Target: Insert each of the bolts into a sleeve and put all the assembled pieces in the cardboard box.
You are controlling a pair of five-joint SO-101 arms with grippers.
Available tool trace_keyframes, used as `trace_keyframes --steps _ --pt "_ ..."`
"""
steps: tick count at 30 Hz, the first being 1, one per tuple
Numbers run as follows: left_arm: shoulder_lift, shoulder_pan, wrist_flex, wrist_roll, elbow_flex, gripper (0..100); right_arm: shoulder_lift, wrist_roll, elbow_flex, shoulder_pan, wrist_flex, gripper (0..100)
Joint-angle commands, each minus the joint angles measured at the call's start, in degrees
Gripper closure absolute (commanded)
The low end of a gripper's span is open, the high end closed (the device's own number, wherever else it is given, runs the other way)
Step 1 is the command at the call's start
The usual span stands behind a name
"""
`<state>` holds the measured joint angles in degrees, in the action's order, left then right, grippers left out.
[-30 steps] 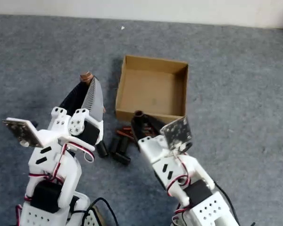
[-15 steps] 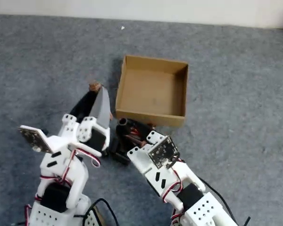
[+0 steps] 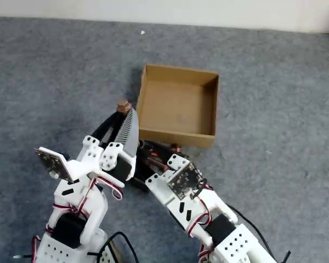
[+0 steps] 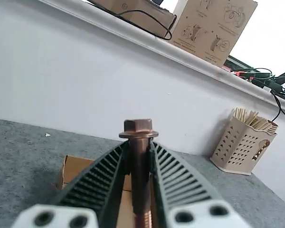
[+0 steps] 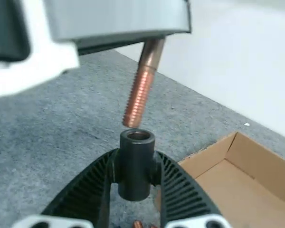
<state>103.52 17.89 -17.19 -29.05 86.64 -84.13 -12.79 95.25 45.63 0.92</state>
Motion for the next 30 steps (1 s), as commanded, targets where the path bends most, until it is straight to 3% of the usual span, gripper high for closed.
trace_keyframes --steps 1,11,15,18,30 --pt "0.9 1.3 0.6 0.7 -0.2 100 -1.0 -1.8 -0.2 2.0 -1.7 99.4" --pt "0.9 1.4 -6.9 0.6 -0.8 100 -1.0 -1.0 -0.7 1.6 -1.7 99.4" --pt "0.9 1.4 -6.9 0.6 -0.7 100 -1.0 3.4 -0.7 1.6 0.0 99.4" --pt "0.9 1.4 -6.9 0.6 -0.4 100 -1.0 3.5 -0.9 1.6 4.2 99.4" --pt "1.0 1.4 -6.9 0.8 -0.3 100 -1.0 6.7 -2.0 1.0 4.7 99.4"
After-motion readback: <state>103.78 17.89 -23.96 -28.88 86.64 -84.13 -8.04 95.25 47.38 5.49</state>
